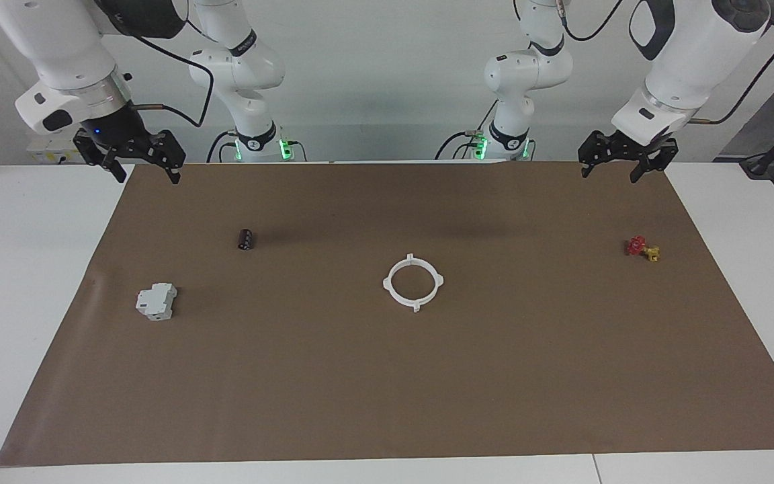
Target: Assemble drain pipe with both arms
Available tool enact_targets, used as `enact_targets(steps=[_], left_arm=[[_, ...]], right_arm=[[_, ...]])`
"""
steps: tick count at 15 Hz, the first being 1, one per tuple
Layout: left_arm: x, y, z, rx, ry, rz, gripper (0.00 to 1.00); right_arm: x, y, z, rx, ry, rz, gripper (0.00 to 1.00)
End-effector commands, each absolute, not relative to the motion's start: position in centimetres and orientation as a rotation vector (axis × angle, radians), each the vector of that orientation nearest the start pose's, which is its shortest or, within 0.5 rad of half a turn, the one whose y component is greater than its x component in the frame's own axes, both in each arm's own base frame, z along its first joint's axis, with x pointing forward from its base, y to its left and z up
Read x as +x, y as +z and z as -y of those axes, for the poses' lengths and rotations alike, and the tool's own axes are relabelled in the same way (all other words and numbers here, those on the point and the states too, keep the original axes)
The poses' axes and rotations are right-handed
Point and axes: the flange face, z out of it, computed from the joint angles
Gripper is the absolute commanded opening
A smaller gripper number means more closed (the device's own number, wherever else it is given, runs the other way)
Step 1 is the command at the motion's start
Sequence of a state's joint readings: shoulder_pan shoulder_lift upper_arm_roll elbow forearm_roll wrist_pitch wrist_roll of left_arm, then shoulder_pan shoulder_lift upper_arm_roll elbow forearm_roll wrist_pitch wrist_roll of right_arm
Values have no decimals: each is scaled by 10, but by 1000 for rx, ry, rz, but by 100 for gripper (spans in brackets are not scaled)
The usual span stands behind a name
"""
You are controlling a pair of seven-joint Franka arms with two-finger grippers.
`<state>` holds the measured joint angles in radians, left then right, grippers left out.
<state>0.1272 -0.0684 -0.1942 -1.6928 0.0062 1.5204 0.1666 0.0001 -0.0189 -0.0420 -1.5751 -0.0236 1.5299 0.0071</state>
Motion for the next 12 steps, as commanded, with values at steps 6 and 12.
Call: enact_targets(steps=[6, 12], left_arm=[[521, 604, 36, -3109, 150, -350, 100], [522, 605, 32, -3097, 139, -342, 100]], right_arm=[[542, 631, 28, -3148, 51, -66, 100], [542, 631, 28, -3148, 51, -66, 100]])
